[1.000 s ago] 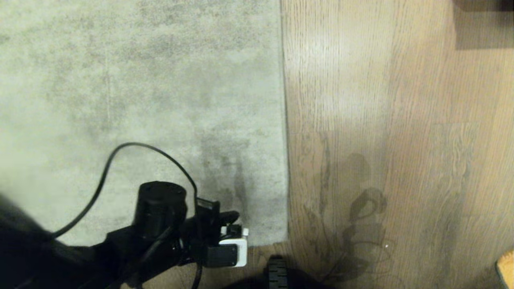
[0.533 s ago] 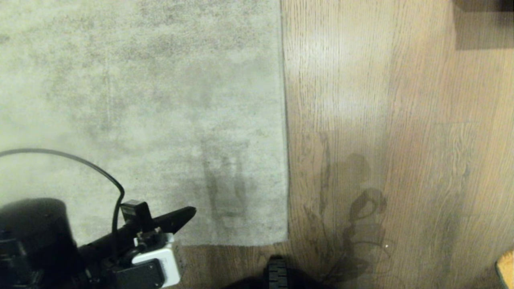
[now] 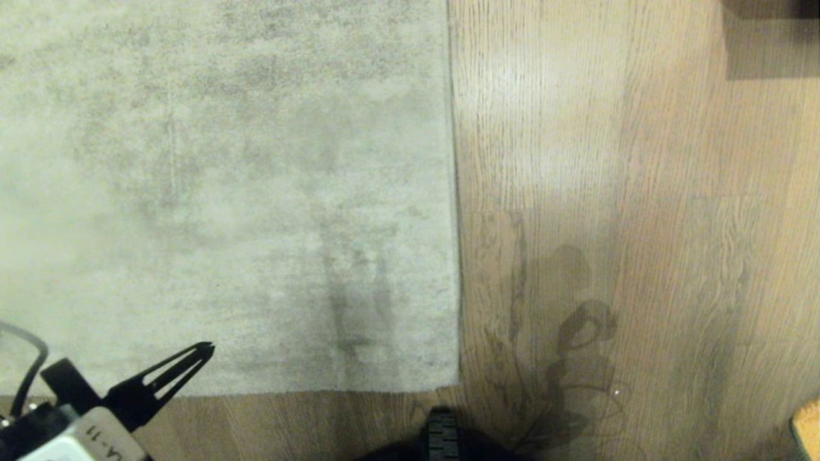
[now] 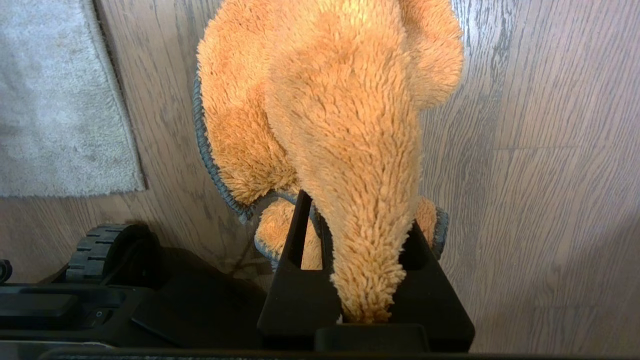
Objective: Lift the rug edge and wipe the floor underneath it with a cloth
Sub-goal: Put down the rag
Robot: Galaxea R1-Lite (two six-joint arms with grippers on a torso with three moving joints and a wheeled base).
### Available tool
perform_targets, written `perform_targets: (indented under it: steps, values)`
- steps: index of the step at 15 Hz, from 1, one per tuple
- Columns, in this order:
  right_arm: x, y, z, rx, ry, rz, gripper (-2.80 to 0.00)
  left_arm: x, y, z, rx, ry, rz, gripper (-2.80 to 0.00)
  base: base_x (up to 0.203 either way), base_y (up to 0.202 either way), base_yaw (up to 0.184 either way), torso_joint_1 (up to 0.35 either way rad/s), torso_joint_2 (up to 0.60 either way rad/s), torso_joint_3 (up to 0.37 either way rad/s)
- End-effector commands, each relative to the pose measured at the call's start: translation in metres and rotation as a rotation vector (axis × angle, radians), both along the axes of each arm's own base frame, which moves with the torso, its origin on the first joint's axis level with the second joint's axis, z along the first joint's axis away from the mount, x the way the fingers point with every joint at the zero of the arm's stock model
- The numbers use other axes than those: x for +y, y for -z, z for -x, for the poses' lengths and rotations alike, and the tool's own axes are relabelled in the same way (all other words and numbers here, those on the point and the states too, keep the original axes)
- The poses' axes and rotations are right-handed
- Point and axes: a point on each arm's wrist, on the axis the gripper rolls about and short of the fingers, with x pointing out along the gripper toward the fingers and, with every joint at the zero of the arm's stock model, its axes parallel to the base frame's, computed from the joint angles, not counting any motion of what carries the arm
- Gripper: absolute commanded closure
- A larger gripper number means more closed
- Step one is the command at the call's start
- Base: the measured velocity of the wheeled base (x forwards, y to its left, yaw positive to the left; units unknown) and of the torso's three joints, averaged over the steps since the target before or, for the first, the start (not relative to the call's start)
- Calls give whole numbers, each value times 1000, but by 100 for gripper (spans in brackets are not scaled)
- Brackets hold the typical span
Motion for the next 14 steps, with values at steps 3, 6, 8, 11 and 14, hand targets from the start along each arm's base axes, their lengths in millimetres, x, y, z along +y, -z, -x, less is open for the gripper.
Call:
perform_targets:
  steps: [3,6,8,11,14]
  values:
    - [0,0,0,1,0,1,0,25,4,38,-52,-105,133,0,0,0,0,0,0,0]
    - [0,0,0,1,0,1,0,33,14,58,-18,-178,243,0,0,0,0,0,0,0]
    - [0,0,0,1,0,1,0,36,23,73,0,-221,317,0,0,0,0,0,0,0]
    - [0,0,0,1,0,1,0,37,41,94,18,-280,437,0,0,0,0,0,0,0]
    - [0,0,0,1,0,1,0,39,58,108,15,-377,555,0,0,0,0,0,0,0]
